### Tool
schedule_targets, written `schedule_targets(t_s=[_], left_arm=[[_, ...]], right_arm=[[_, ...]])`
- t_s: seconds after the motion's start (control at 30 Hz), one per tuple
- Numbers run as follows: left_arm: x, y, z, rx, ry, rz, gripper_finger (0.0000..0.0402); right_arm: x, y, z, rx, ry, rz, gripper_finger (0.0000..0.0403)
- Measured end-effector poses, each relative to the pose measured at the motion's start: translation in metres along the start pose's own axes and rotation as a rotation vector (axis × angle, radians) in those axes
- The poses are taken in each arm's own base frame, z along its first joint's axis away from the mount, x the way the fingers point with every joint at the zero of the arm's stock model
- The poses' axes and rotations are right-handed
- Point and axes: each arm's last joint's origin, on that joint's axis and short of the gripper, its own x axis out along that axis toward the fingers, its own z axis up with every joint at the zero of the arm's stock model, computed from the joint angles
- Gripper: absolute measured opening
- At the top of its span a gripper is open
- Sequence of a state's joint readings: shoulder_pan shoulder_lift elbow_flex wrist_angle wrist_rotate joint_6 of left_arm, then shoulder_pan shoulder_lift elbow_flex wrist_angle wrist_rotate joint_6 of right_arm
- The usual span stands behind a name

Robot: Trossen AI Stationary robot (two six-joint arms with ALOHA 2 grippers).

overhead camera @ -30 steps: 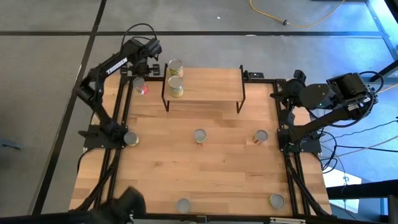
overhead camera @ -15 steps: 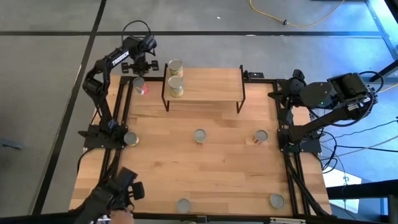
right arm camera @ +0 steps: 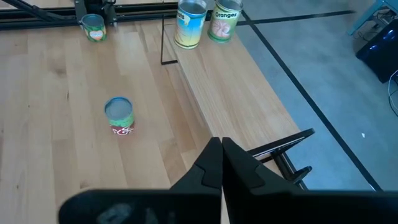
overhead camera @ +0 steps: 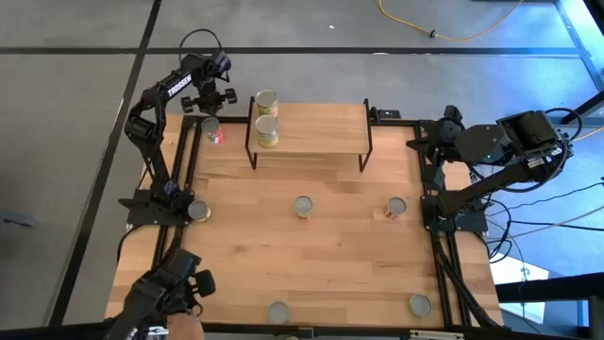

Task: Pick and place cans onto a shelf
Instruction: Move the canned mixed fruits to the center of the table

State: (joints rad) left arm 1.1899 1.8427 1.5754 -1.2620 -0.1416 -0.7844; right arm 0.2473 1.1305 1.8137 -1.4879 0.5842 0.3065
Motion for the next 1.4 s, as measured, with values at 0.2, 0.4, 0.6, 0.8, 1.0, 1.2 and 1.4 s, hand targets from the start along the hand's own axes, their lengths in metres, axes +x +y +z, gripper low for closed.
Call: schedule_targets(t_s=[0.2, 0.4, 0.6, 0.8, 1.0, 1.2, 1.4], left_arm=[[0.0, -0.001, 0.001, -0.053, -0.016, -0.011, 0.0041], [0.004, -0.002, 0.001, -0.057, -0.013, -0.006, 0.0041], [0.019, -0.001, -0.005, -0.061, 0.02, 0.0, 0.0041], [0.032, 0.0, -0.009, -0.067, 0.036, 0.007, 0.0041], [0.041, 0.001, -0.014, -0.045, 0.049, 0.015, 0.0041], [0.037, 0.003, -0.015, -0.027, 0.048, -0.011, 0.0041], [0.022, 0.003, -0.016, -0.01, 0.035, -0.07, 0.0041]], right_arm=[[0.0, 0.0, 0.0, -0.001, 0.0, 0.0, 0.0], [0.0, 0.0, 0.0, -0.001, 0.0, 0.0, 0.0], [0.0, 0.0, 0.0, -0.001, 0.0, 0.001, 0.0], [0.0, 0.0, 0.0, -0.001, 0.0, 0.001, 0.0], [0.0, 0.0, 0.0, 0.0, -0.001, 0.001, 0.0], [0.0, 0.0, 0.0, 0.002, -0.003, 0.001, 0.0], [0.0, 0.0, 0.0, 0.002, -0.003, 0.001, 0.0]])
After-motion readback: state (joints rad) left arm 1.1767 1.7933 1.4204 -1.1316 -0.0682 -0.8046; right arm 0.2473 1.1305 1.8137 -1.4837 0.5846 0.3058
